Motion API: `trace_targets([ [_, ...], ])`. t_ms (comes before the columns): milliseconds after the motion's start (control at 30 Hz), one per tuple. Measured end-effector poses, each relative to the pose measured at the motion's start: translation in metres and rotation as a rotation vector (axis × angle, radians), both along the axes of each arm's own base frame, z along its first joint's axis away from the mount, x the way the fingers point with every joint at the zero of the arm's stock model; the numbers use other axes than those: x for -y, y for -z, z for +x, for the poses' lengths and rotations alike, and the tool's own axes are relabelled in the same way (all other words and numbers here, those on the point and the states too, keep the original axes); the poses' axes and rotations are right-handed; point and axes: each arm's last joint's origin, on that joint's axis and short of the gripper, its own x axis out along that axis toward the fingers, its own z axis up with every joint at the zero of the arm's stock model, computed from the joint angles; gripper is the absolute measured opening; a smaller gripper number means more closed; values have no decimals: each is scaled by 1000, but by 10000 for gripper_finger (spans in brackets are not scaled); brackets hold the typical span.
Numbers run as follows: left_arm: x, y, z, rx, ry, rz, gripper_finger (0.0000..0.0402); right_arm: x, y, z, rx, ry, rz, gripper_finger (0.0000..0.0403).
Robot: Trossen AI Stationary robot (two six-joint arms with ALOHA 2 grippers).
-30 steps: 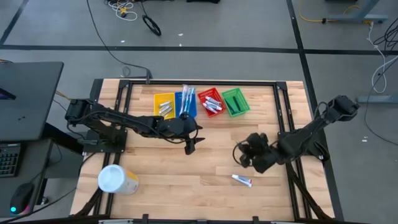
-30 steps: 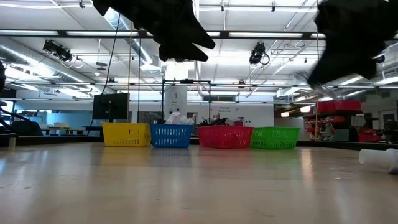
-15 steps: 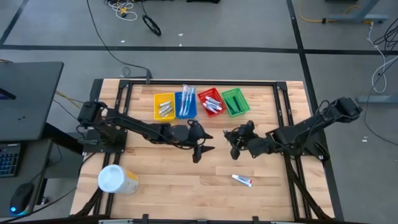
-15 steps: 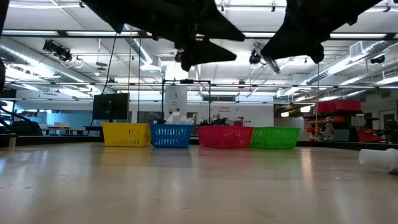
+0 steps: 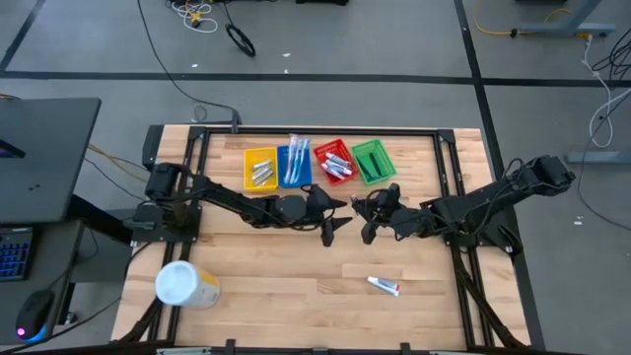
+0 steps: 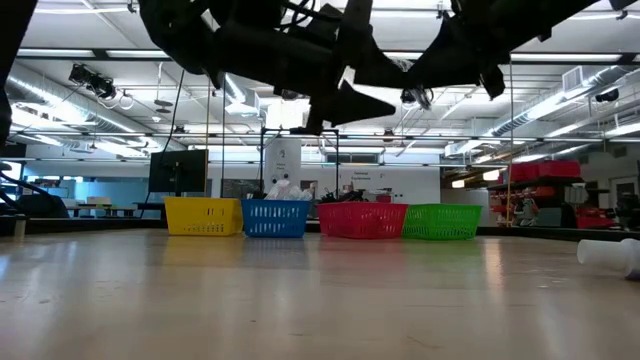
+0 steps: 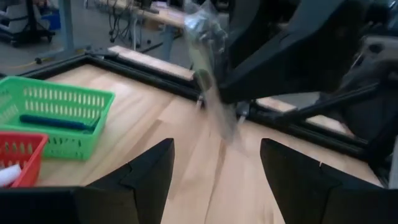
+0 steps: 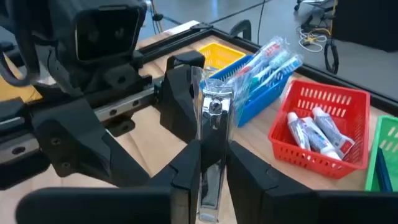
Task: Pick & Place Travel size toiletries
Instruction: Put the nail cutter into the yellow bin
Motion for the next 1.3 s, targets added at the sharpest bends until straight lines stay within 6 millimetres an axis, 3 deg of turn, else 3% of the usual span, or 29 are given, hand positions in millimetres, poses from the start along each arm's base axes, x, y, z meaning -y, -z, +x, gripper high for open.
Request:
trace_targets([
  [200, -7, -2, 4, 63, -15, -5, 249, 6, 0, 2, -1, 23, -3, 70],
  [500, -12, 1, 30, 64, -47, 20, 249, 11, -1, 7, 12, 14, -16, 70],
  [767, -14, 3, 29, 31, -124, 32, 241, 11, -1, 7, 13, 19, -20, 70],
  [1300, -14, 4, 29, 17, -130, 35, 60, 12, 0, 7, 11, 25, -25, 70],
])
